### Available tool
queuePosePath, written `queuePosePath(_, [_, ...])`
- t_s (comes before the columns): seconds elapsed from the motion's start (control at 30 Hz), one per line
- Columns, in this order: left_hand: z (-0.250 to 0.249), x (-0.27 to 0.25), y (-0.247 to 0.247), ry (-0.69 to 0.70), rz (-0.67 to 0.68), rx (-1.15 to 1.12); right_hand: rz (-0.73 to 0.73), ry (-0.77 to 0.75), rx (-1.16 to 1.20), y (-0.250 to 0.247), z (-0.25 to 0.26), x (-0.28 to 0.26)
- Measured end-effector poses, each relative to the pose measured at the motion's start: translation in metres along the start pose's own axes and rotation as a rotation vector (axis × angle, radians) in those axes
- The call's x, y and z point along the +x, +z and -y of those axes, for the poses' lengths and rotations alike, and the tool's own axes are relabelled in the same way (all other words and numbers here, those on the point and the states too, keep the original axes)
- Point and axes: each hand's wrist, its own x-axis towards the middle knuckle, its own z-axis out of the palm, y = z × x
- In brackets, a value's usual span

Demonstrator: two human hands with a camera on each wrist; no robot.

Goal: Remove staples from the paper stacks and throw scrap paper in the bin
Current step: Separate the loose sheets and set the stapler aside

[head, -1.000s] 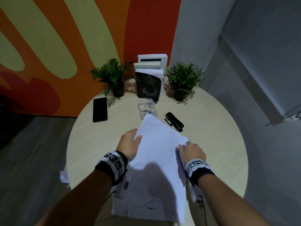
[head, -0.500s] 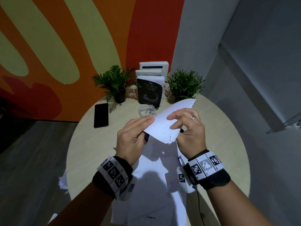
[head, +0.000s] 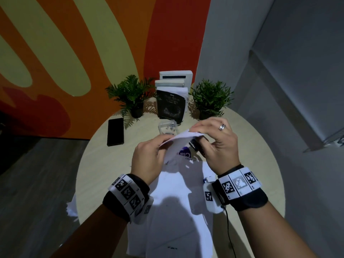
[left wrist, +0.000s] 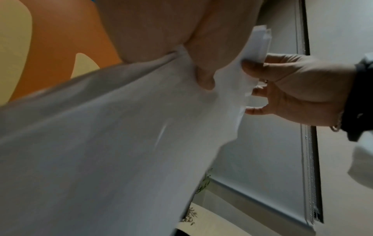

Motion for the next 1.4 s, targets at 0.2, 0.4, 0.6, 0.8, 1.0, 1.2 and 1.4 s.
queuePosePath(0.2, [0.014,0.006,0.013,-0.419,0.038,-0.257,-0.015,0.418,-0.32,0.002,-0.031,-0.019])
queuePosePath(0.4, [0.03,-0.01,0.028,-0.688,-0.003,-0.421,0.55,1.104,-0.557,0.001,-0.101,-0.133])
queuePosePath(0.6, [0.04,-0.022,0.034,-0.741,0.022,-0.438,0.788,1.096,-0.636,0.009,-0.112,-0.181])
queuePosePath(0.8, [0.047,-0.024,0.034,-0.772,0.009,-0.496,0.82,0.969,-0.659,0.014,-0.115,-0.182])
queuePosePath(1.0, [0.063,-0.031,0.031,-0.752,0.007,-0.549,0.389,1.089,-0.394,-0.014,-0.112,-0.148])
queuePosePath(1.2, [0.057,-0.031,0.034,-0.742,0.01,-0.587,-0.147,1.153,0.078,-0.03,-0.097,-0.08])
queuePosePath(1.4, [0.051,-0.029,0.042,-0.697,0.0,-0.605,-0.511,1.255,0.54,-0.012,-0.094,-0.04])
